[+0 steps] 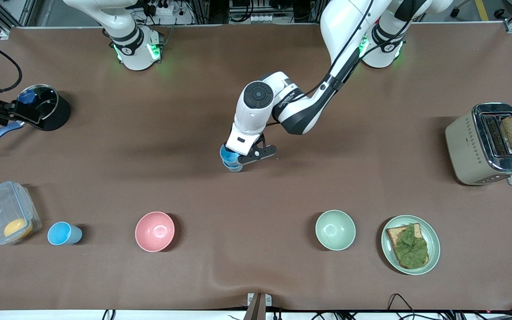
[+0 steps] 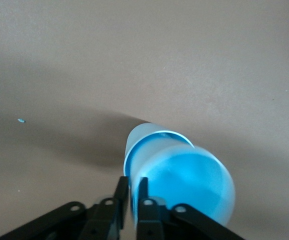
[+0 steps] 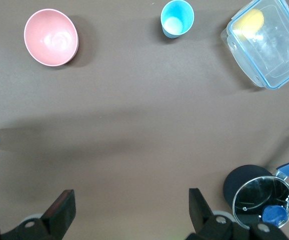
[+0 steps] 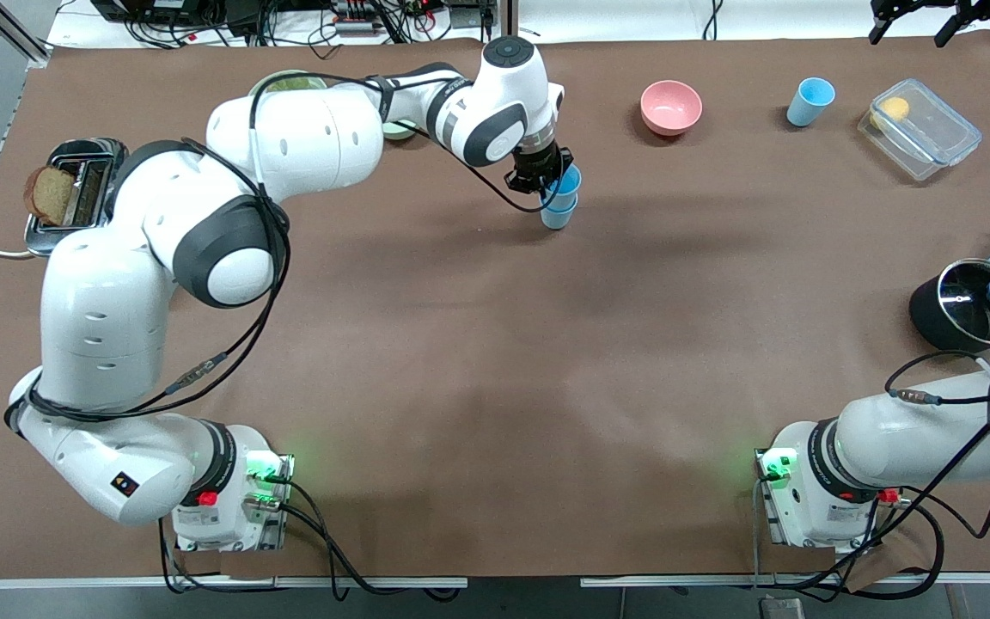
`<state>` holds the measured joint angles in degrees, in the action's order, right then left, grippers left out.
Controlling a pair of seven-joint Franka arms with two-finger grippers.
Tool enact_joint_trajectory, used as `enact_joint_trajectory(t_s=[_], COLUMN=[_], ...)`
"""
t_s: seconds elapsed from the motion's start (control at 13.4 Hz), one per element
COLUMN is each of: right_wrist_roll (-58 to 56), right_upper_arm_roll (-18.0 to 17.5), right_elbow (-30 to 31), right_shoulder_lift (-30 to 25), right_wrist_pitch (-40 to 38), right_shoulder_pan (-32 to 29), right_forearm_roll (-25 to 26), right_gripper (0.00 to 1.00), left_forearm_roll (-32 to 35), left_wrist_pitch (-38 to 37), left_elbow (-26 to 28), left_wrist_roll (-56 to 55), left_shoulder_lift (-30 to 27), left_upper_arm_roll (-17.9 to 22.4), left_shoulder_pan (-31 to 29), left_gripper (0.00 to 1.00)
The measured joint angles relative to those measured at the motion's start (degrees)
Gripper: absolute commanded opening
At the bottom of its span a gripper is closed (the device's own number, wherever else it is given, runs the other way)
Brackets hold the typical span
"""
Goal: Stack blue cups with both arms
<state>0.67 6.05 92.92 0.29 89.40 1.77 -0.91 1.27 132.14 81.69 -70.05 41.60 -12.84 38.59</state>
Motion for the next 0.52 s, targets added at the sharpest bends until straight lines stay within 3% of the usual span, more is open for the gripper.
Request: enact_joint_trajectory(t_s=[0.22, 0.52], right_wrist_roll=[-0.1, -0.2], right_upper_arm_roll=[-0.1, -0.2], right_elbow=[-1.0, -1.8], right_shoulder_lift=[0.0, 0.1], right_wrist_pitch=[-0.9, -0.9], right_shoulder_pan=[0.0, 0.0], right_forearm_roll=[0.0, 0.0], right_gripper=[1.0, 1.0], left_forearm_roll=[0.3, 0.5], left_wrist_pitch=[-0.5, -13.3], left_elbow=[-2.1, -2.9], left_wrist_roll=[0.5, 11.2], left_shoulder_lift=[-2.4, -15.5], left_upper_arm_roll=[0.3, 0.5], left_shoulder_pan=[-2.2, -13.1], left_gripper=[1.0, 1.0])
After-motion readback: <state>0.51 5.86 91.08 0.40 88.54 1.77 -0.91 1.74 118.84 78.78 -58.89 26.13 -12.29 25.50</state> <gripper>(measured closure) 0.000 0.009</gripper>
